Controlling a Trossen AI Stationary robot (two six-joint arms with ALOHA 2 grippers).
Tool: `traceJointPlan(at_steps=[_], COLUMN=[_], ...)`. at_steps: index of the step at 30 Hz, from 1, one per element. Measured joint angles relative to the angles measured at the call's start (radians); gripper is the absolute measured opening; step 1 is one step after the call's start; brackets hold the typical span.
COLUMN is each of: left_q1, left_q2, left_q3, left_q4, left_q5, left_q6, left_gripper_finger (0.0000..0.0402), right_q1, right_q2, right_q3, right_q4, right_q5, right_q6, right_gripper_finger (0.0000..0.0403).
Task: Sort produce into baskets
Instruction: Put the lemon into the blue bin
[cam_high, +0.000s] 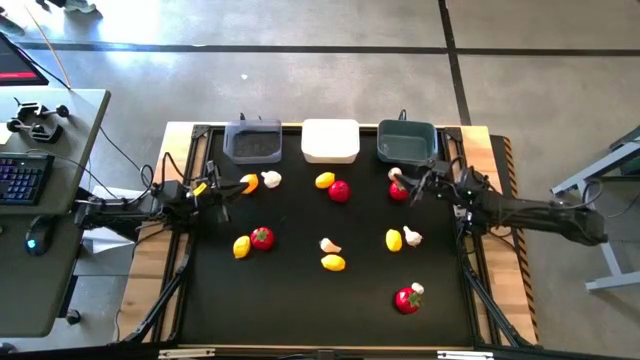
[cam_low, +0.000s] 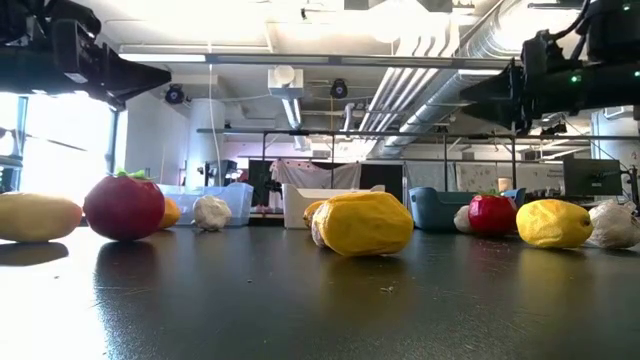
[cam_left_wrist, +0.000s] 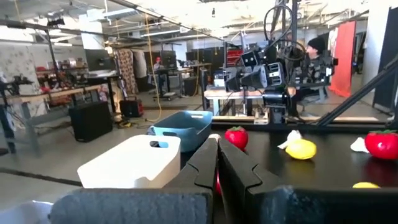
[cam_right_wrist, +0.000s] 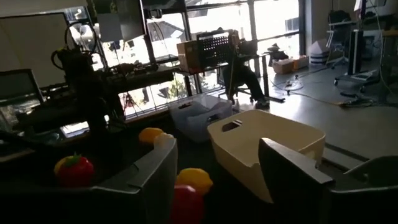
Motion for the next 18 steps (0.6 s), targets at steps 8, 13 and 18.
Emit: traceJointPlan(at_steps=[8, 13, 18], left_q1=[0.0, 0.0, 0.0], left_q2=[0.0, 0.0, 0.0], left_q3=[0.0, 0.0, 0.0], left_q4=[0.0, 0.001, 0.001], left_q5=[0.001, 0.001, 0.002], left_q6=[0.007, -0.001, 0.032], left_gripper_finger=[0.0, 0.0, 0.0], right_q1=[0.098, 0.159, 0.191], right_q2=[0.138, 0.221, 0.308], right_q3=[0.0, 0.008, 0.083], right_q4=[0.096, 0.174, 0.134], right_q5=[0.147, 0.21, 0.288], right_q6=[0.016, 0.022, -0.001], right_gripper_finger=[0.022, 0.022, 0.022])
